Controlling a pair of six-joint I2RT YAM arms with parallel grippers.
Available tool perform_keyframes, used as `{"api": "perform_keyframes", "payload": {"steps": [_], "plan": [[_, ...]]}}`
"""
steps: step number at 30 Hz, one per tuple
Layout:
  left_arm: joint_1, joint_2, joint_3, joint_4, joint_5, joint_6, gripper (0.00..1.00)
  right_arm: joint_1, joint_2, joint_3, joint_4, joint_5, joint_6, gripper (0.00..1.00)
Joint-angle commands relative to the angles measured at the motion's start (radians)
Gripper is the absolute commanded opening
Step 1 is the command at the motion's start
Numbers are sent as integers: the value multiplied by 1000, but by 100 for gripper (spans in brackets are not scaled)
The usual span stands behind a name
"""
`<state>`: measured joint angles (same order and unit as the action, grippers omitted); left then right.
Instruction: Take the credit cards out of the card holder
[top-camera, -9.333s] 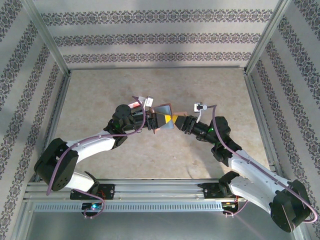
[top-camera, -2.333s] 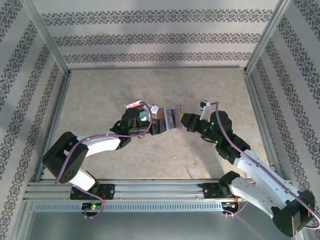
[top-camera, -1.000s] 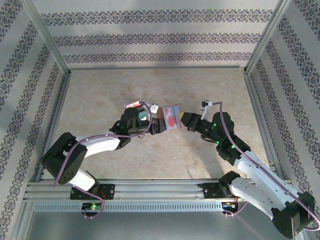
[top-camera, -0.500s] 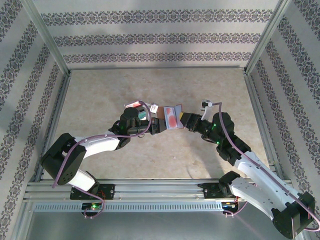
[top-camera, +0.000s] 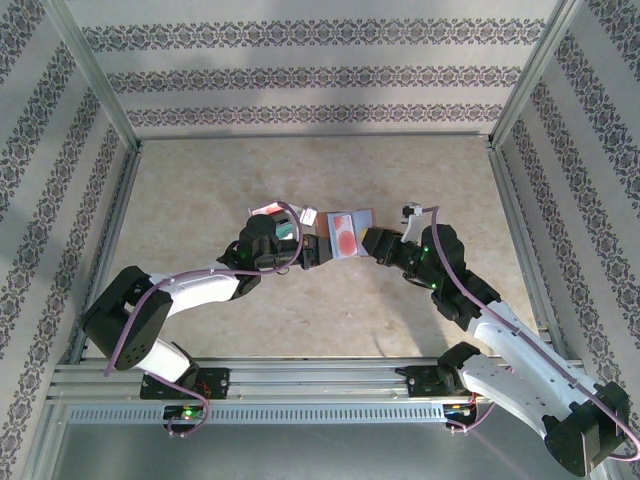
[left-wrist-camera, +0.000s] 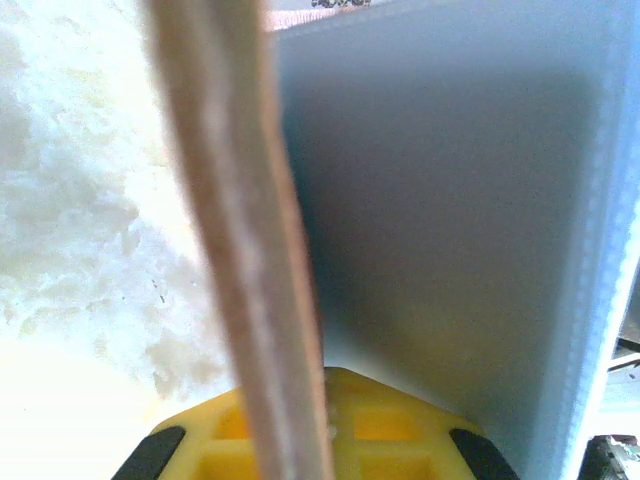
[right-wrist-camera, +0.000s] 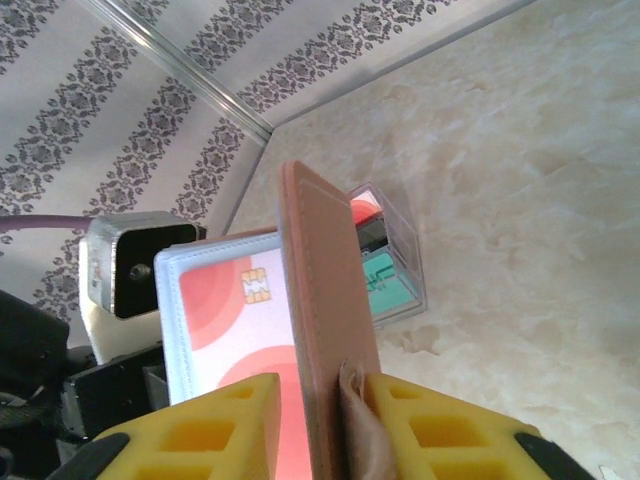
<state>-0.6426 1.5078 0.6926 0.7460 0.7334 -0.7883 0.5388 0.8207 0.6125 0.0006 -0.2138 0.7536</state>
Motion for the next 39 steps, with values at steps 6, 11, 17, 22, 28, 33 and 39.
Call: {"api": "perform_keyframes", "payload": {"steps": [6, 11, 17, 22, 28, 33, 39], "plan": [[-14, -29, 1, 54, 8, 6, 16, -2, -5, 10, -48, 40, -34, 4], [-11, -70, -8, -70, -48, 65, 22, 0, -15, 18, -67, 52, -43, 0], [11, -131, -50, -170, -139, 91, 35, 5, -15, 25, -88, 59, -48, 0], [27, -168, -97, -212, -250, 64, 36, 18, 2, 33, -100, 51, -48, 0], [42, -258, -153, -316, -443, 34, 39, 46, 26, 50, -120, 45, -41, 0], [61, -336, -152, -485, -565, 34, 47, 69, 32, 46, -114, 23, 3, 0], [72, -374, -151, -541, -595, 54, 80, 95, 55, 29, -92, -6, 80, 0]]}}
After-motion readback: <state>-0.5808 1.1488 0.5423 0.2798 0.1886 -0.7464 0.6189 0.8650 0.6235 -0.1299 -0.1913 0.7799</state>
